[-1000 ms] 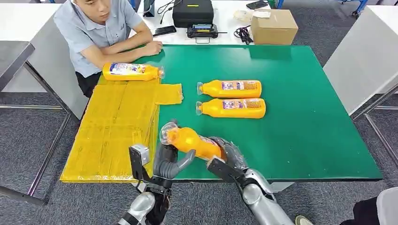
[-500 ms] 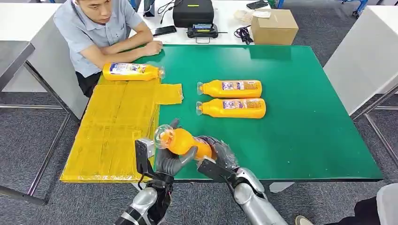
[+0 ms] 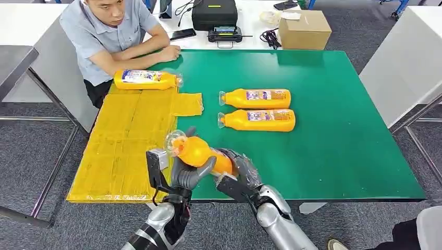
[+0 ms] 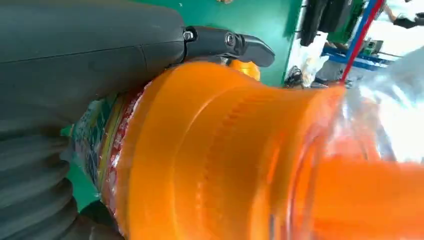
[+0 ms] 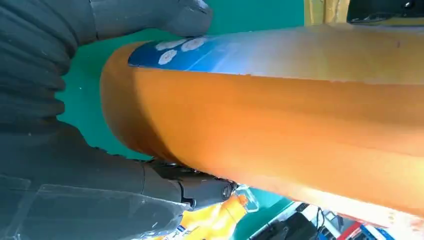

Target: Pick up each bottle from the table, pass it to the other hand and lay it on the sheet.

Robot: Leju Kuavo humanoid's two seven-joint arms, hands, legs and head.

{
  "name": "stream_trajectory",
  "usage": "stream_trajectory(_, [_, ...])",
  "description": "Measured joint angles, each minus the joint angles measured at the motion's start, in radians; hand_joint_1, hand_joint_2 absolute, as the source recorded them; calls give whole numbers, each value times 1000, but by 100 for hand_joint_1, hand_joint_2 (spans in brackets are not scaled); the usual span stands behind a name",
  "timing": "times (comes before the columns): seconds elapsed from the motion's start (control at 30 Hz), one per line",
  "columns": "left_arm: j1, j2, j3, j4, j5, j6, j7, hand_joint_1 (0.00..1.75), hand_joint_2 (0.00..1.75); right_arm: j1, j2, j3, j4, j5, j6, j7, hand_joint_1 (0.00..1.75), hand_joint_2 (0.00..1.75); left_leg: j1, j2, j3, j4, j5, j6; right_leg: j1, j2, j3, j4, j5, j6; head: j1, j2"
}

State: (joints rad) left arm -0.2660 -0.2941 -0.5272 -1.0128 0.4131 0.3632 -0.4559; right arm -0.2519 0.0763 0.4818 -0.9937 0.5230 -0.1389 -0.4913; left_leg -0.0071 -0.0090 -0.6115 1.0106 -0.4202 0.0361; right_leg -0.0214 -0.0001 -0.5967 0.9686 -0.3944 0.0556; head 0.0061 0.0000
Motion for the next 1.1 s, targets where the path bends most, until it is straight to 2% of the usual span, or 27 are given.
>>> stream_trajectory(0.03, [1, 0, 0, -6, 0, 6, -11, 175, 175, 0, 0, 2, 0, -6, -3, 0, 0, 175, 0, 0, 0, 0, 0, 0, 0, 0, 0, 0, 0, 0, 0, 0])
stream_trajectory(0.1, [6, 0, 0, -25, -8, 31, -28, 175, 175, 0, 0, 4, 0, -14, -5, 0, 0, 175, 0, 0, 0, 0, 0, 0, 0, 0, 0, 0, 0, 0, 0, 0])
stream_trajectory(0.13, [11, 0, 0, -36, -16, 45, -37, 175, 175, 0, 0, 6, 0, -19, -5, 0, 0, 0, 0, 0, 0, 0, 0, 0, 0, 0, 0, 0, 0, 0, 0, 0])
stream_trajectory(0.3, [16, 1, 7, -85, -84, 132, -66, 175, 175, 5, 0, 10, 12, -29, -33, 11, 0, 0, 0, 0, 0, 0, 0, 0, 0, 0, 0, 0, 0, 0, 0, 0])
stream_trajectory(0.33, [18, 2, 7, -91, -97, 142, -66, 175, 175, 8, 0, 10, 14, -31, -44, 11, 0, 175, 0, 0, 0, 0, 0, 0, 0, 0, 0, 0, 0, 0, 0, 0])
stream_trajectory(0.9, [42, 28, 8, -146, -173, 200, -58, 175, 175, 25, 3, -2, 32, -49, -79, 8, 0, 175, 0, 0, 0, 0, 0, 0, 0, 0, 0, 0, 0, 0, 0, 0])
stream_trajectory(0.97, [44, 31, 10, -153, -202, 221, -57, 175, 175, 29, 4, -4, 35, -51, -83, 5, 0, 175, 0, 0, 0, 0, 0, 0, 0, 0, 0, 0, 0, 0, 0, 0])
stream_trajectory(1.03, [54, 40, 24, -168, -342, 284, -40, 175, 175, 42, 6, -15, 39, -50, -88, -3, 0, 175, 0, 0, -1, 0, 0, 0, 0, 0, 0, 0, 0, 0, 0, 0])
stream_trajectory(1.07, [76, 30, 171, -189, -1128, 331, 62, 175, 175, 52, 8, -37, 43, -29, -68, -15, 0, 175, 0, 1, 0, 0, 0, 0, 0, 0, -1, 0, 0, 0, 0, 0])
stream_trajectory(1.1, [69, 34, 374, -178, -2047, 335, 219, 175, 175, 37, 18, -60, 56, -20, -43, -25, 0, 175, 0, 1, 0, 0, 1, -1, 0, 0, -1, 0, 0, 0, 0, 0])
